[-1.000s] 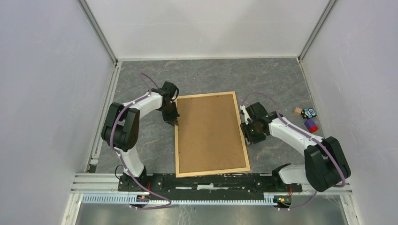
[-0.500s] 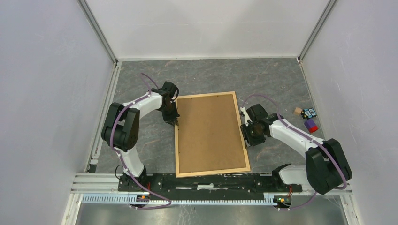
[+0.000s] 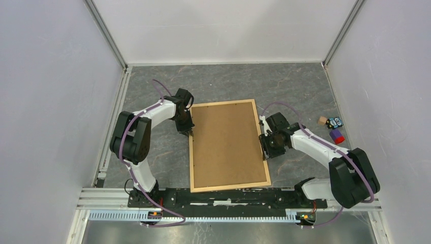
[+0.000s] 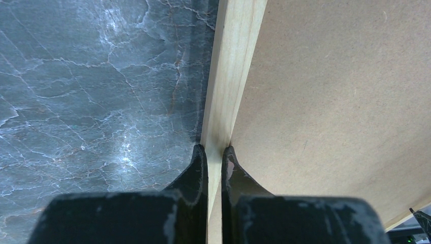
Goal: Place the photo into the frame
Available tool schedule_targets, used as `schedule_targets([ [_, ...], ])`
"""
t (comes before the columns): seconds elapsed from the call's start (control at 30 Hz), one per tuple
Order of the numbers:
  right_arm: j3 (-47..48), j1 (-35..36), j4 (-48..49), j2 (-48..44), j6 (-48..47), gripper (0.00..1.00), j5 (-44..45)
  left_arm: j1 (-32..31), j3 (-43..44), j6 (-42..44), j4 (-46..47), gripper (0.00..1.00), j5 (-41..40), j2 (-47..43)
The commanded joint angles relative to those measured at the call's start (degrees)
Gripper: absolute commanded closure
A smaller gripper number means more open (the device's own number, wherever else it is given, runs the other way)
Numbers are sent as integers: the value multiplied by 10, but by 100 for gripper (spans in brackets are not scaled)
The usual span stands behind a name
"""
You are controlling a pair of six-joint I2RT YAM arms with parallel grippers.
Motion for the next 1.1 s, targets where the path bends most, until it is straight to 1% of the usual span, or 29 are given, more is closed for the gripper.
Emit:
schedule_targets([
  [0.0,-20,3,7,4,5,54,-2,-3,-8,-30,31,98,-21,32],
  [0.2,-25,4,2,-2,3,55,8,-4,-8,-29,31,98,-23,32],
  [0.33,-39,5,21,1,16,55,-1,-4,-8,-31,31,98,-23,32],
  [0.53,-53,6,32,-1,41,55,40,-5,-10,-32,31,98,-24,32],
  [0.73,-65,7,43,16,59,55,93,-5,-9,-32,31,98,-23,30],
  [0.87,-109,14,84,29,86,55,125,-6,-10,-32,31,98,-23,28],
  [0.9,-117,14,92,36,85,54,116,-5,-10,-32,31,98,-23,28],
  [0.97,-105,14,86,39,74,53,81,-6,-11,-31,31,98,-26,26],
  [1.07,-34,12,60,-8,57,48,75,-7,-11,-31,28,98,-27,27],
])
